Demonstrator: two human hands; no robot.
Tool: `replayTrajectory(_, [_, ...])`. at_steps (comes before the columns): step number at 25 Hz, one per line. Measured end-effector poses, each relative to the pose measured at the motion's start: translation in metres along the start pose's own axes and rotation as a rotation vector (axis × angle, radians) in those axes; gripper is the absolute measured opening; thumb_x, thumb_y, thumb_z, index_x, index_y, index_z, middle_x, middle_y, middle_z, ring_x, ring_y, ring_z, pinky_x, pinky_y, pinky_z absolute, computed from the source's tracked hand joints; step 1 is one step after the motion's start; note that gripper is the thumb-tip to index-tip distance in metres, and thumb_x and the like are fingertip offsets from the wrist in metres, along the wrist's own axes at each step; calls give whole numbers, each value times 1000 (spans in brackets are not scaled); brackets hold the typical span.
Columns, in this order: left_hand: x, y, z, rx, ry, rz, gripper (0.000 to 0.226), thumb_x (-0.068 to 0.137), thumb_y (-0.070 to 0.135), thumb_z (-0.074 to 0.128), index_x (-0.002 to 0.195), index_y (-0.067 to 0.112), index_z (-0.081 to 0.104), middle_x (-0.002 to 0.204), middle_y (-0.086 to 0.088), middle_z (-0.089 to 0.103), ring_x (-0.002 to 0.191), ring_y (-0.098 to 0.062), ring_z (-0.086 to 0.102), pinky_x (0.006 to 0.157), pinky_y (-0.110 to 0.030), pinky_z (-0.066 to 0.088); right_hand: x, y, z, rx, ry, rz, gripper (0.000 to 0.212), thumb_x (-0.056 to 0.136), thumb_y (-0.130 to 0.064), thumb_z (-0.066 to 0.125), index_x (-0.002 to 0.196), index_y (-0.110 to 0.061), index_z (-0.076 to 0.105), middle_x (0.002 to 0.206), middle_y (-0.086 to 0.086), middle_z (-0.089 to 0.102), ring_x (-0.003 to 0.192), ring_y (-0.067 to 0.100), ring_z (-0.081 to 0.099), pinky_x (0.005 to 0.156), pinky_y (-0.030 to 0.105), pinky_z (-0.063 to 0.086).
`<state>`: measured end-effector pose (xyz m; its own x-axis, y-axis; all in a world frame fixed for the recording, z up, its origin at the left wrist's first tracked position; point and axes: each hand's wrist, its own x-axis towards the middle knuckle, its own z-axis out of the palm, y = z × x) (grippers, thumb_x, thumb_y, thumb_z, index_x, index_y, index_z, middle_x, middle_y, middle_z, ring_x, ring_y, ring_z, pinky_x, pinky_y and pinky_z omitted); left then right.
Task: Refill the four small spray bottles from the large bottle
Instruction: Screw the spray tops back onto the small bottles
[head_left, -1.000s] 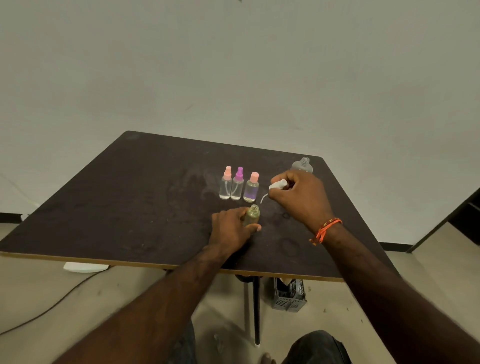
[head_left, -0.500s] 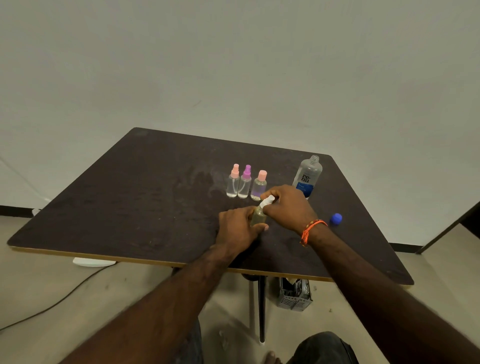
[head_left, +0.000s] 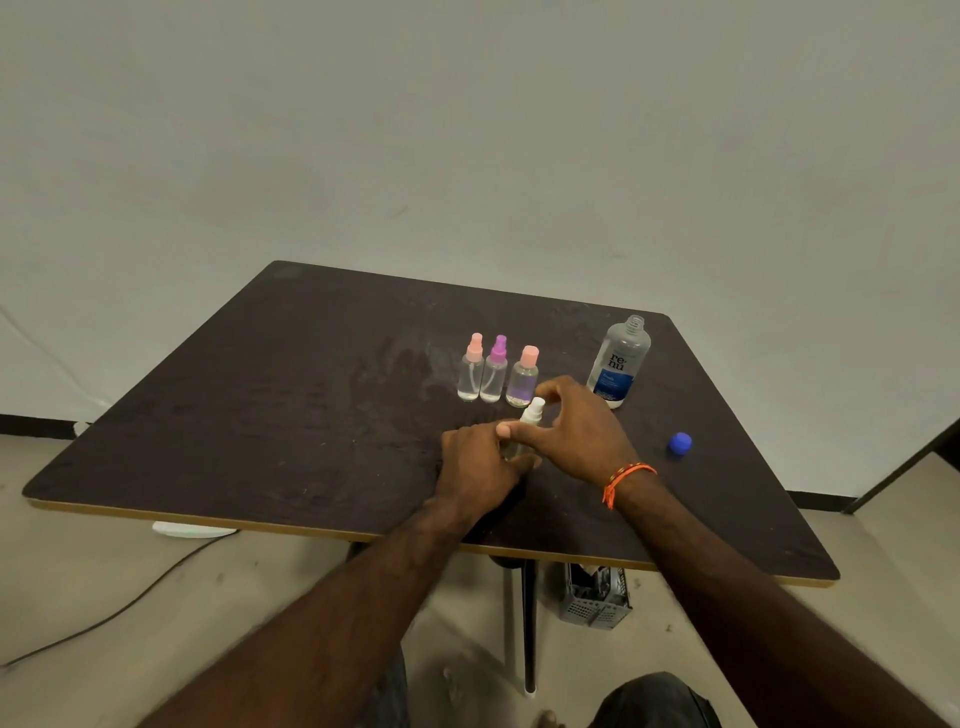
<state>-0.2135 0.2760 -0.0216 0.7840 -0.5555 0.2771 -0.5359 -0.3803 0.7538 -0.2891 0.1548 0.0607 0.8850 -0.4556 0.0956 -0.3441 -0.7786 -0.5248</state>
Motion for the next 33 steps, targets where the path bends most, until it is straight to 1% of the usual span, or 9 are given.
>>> replayTrajectory(2, [0, -1, 0, -15, -22, 7, 25, 85, 42, 81, 104, 28, 74, 79, 17, 66, 80, -7, 64, 93, -40, 51, -4, -1, -5, 143, -33, -83, 64, 83, -39, 77, 138, -22, 49, 133, -8, 58, 116, 10, 58, 98, 34, 53])
replayTrajectory(5, [1, -4, 2, 13, -23, 36, 32, 84, 49, 79, 109, 32, 73, 91, 14, 75, 89, -6, 67, 98, -40, 48, -5, -3, -8, 193, 9, -125, 50, 91, -12, 65, 137, -24, 53, 126, -6, 66, 110, 6, 63, 99, 33, 53])
replayTrajectory(9, [0, -2, 2, 46, -4, 16, 30, 85, 47, 79, 109, 30, 73, 91, 14, 72, 90, -5, 63, 95, -33, 37, -1, -1, -5, 113, 84, -26, 50, 82, -39, 78, 124, -23, 55, 93, -8, 67, 85, 7, 65, 81, 31, 58])
replayTrajectory(11, [0, -2, 2, 44, -9, 5, 29, 86, 45, 79, 109, 28, 73, 90, 15, 71, 89, -3, 61, 93, -31, 35, -3, 2, -3, 120, 24, -6, 64, 79, -48, 78, 129, -24, 47, 104, -9, 65, 92, 8, 64, 82, 30, 57])
replayTrajectory(16, [0, -3, 2, 18, -1, 36, 34, 85, 46, 80, 115, 31, 73, 93, 16, 75, 88, -2, 64, 97, -33, 41, -7, 9, 0, 217, 34, -103, 52, 89, -11, 65, 137, -24, 49, 123, -2, 67, 105, 7, 65, 96, 31, 54])
replayTrajectory(21, [1, -3, 2, 61, -18, 16, 33, 85, 49, 78, 114, 33, 72, 92, 17, 73, 92, -5, 65, 102, -43, 42, -6, 9, -2, 143, 70, -54, 52, 81, -27, 79, 126, -23, 53, 92, -9, 68, 83, 5, 66, 82, 30, 58])
replayTrajectory(26, [2, -6, 5, 39, -17, 20, 36, 81, 55, 77, 110, 35, 73, 89, 18, 74, 88, -3, 67, 99, -45, 48, -6, 7, -10, 303, -4, -129, 60, 90, -16, 70, 143, -23, 43, 130, -7, 62, 112, 6, 62, 93, 22, 52])
replayTrajectory(29, [3, -8, 7, 42, -13, 22, 36, 80, 54, 79, 109, 34, 73, 90, 17, 75, 88, -2, 68, 98, -43, 49, -4, 4, -9, 289, 24, -117, 51, 92, -7, 64, 137, -25, 51, 119, -5, 70, 105, 4, 66, 94, 25, 55])
replayTrajectory(33, [3, -7, 6, 44, -9, 21, 36, 82, 50, 80, 112, 32, 74, 91, 14, 76, 89, -3, 68, 100, -40, 47, -4, 5, -6, 274, 123, -24, 40, 82, -27, 81, 113, -26, 56, 88, -7, 70, 81, 4, 68, 77, 25, 57])
